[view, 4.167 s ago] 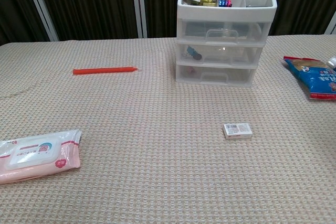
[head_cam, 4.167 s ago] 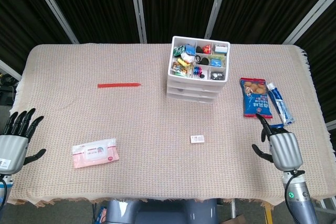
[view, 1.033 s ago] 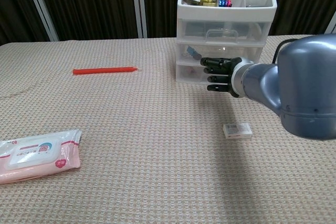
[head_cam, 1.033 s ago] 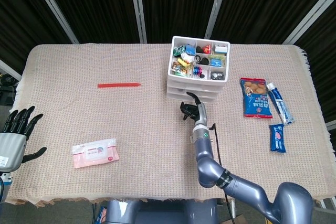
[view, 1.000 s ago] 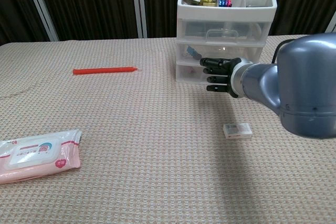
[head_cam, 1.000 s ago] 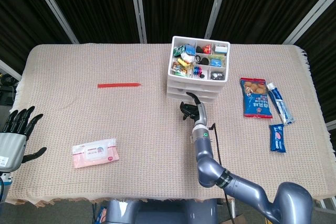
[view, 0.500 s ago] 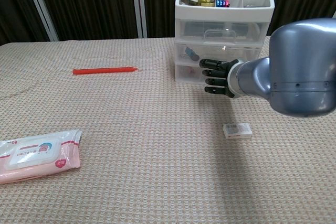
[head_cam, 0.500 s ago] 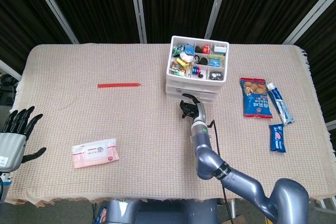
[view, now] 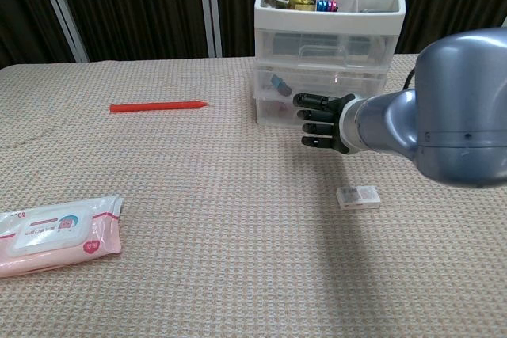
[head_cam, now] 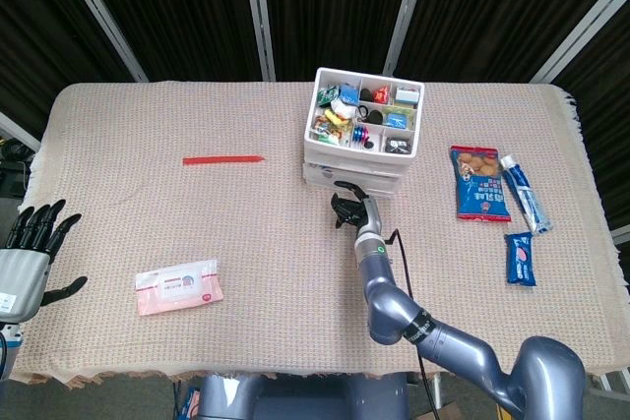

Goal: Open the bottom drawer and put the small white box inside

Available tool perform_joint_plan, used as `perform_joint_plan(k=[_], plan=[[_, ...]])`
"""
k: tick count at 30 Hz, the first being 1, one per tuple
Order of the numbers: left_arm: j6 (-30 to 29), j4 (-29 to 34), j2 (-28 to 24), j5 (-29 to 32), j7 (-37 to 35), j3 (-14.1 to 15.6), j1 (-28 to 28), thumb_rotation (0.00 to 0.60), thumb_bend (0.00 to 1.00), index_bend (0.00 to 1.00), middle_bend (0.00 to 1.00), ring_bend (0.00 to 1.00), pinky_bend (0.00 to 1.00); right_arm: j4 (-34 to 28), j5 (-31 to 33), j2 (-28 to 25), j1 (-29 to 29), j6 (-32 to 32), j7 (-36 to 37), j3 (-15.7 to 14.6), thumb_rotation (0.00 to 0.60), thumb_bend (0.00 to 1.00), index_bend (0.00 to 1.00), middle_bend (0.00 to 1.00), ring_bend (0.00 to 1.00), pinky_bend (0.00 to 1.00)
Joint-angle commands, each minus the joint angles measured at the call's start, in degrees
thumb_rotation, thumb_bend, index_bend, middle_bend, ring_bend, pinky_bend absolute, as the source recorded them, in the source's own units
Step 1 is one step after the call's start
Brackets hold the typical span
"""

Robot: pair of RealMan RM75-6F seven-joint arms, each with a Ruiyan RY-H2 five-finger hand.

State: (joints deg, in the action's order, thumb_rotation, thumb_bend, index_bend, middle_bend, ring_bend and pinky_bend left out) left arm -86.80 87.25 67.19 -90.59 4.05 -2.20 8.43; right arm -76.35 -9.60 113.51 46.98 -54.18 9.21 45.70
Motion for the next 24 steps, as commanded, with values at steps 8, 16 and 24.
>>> perform_joint_plan(k=[8, 16, 24], plan=[[-0.2, 0.0, 0.1, -0.3, 0.2, 0.1, -0.1, 0.6, 0.11, 0.14, 0.0, 0.0, 0.0, -6.6, -0.7, -1.1, -3.5, -1.6, -0.1, -3.8, 0.6, 0.46, 0.36, 0.83, 0.82, 0.74], [-0.4, 0.0, 0.1, -0.4, 0.3, 0.2, -0.2, 0.6, 0.11, 0.14, 0.0, 0.0, 0.0, -14.9, -4.7, -3.8, -6.6, -4.5, -2.2, -8.6, 0.6, 0.45, 0.29, 0.81, 0.79, 0.74], [-0.9, -0.1, 0.3, -0.6, 0.8, 0.2, -0.4, 0.6, 0.11, 0.14, 0.0, 0.0, 0.0, -23.3, -21.2, -9.9, -8.1, -14.0, -13.2, -18.7, 0.6, 0.42, 0.23, 0.79, 0.78, 0.74]])
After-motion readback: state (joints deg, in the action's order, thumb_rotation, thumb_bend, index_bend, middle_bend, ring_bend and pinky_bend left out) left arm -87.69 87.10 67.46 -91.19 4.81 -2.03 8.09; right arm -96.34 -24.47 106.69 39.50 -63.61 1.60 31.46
